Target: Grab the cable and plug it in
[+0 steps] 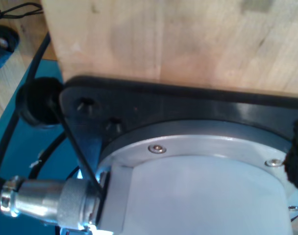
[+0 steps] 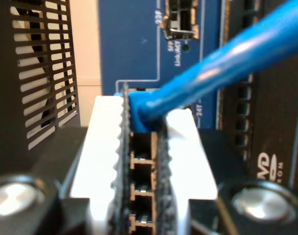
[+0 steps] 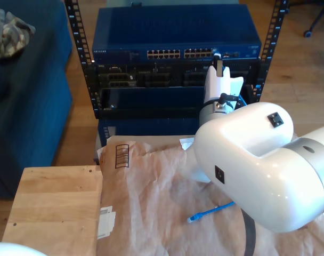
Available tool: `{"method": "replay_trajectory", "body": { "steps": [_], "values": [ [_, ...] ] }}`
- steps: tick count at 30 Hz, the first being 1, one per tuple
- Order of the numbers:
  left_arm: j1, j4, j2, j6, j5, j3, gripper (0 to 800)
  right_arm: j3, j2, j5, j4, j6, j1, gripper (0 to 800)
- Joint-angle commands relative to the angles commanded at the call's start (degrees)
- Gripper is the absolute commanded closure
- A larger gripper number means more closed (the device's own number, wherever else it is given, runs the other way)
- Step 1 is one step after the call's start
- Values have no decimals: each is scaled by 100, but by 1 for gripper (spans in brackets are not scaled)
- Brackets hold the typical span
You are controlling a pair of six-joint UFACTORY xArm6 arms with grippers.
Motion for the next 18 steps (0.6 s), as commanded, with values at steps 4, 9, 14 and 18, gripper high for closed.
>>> {"method": "replay_trajectory", "body": {
  "steps": [4, 9, 14, 18],
  "values": [
    [0, 0, 0, 0, 0, 0, 0, -62, 26, 18, 0, 0, 9, 800],
    [0, 0, 0, 0, 0, 0, 0, -114, 18, 105, -9, 0, 9, 800],
    [0, 0, 0, 0, 0, 0, 0, -360, 88, 246, -9, 0, 9, 800],
    [0, 0, 0, 0, 0, 0, 0, -387, 62, 343, -35, 0, 9, 713]
  ]
}}
